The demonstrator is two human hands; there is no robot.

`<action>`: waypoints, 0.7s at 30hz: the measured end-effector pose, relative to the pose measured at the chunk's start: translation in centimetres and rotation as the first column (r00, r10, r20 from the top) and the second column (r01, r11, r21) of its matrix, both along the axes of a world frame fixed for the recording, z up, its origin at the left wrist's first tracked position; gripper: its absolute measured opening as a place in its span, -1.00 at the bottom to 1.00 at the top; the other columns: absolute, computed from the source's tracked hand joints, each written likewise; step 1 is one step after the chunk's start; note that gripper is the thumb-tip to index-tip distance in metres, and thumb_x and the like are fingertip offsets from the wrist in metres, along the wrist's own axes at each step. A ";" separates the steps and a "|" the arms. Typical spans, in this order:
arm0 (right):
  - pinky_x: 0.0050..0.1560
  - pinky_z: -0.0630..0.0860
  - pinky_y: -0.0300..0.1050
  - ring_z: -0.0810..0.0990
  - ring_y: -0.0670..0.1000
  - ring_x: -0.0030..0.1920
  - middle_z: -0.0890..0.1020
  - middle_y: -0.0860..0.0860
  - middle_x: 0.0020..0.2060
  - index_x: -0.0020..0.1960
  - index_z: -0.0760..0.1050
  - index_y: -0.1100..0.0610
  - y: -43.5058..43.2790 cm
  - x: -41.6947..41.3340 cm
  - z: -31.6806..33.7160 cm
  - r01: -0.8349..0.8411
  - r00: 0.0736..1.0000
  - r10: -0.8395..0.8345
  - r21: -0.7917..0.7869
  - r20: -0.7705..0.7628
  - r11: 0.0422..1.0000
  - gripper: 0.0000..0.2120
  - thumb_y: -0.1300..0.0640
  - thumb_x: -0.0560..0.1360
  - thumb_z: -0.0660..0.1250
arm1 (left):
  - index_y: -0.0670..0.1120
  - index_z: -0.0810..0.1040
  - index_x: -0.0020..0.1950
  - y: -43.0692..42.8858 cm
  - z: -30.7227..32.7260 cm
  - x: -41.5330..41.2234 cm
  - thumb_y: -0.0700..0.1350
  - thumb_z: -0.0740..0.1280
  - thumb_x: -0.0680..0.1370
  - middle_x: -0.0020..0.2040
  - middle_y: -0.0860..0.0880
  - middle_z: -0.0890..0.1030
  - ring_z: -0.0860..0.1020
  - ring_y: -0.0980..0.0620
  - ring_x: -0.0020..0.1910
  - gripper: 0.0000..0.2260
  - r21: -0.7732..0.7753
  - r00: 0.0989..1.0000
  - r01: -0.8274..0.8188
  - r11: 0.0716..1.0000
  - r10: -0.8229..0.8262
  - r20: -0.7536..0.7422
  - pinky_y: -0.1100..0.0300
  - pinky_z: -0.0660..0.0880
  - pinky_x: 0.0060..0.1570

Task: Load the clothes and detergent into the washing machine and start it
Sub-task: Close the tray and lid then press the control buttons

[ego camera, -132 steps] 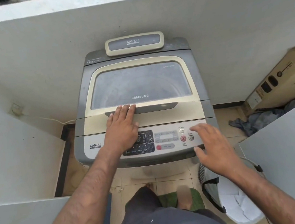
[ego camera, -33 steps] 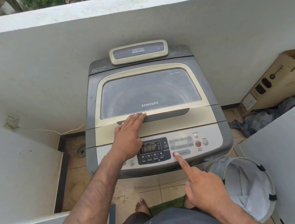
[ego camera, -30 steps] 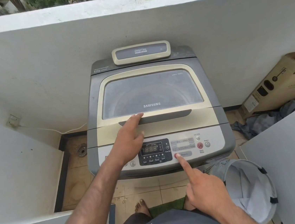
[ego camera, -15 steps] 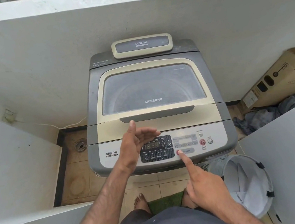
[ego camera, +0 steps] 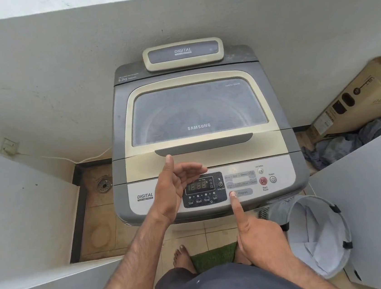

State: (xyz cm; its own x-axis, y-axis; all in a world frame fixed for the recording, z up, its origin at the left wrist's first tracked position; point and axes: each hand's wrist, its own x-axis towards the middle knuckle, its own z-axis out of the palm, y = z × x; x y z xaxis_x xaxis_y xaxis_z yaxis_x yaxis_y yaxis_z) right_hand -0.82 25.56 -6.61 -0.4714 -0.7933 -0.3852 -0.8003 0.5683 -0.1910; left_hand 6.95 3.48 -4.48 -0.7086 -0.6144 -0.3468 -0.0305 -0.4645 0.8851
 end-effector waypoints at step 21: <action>-0.12 0.47 -0.05 0.46 0.03 -0.19 0.58 -0.05 0.05 0.50 -0.60 -0.08 -0.3 -0.7 1.4 0.050 0.998 -0.048 -0.043 0.038 0.998 -0.17 0.02 0.65 0.07 | -0.31 0.65 0.10 0.2 -0.2 0.0 0.17 -0.12 0.74 0.09 -0.35 0.71 0.67 -0.26 0.21 -0.30 -0.022 1.000 -0.024 0.999 0.024 0.018 -0.17 0.45 0.43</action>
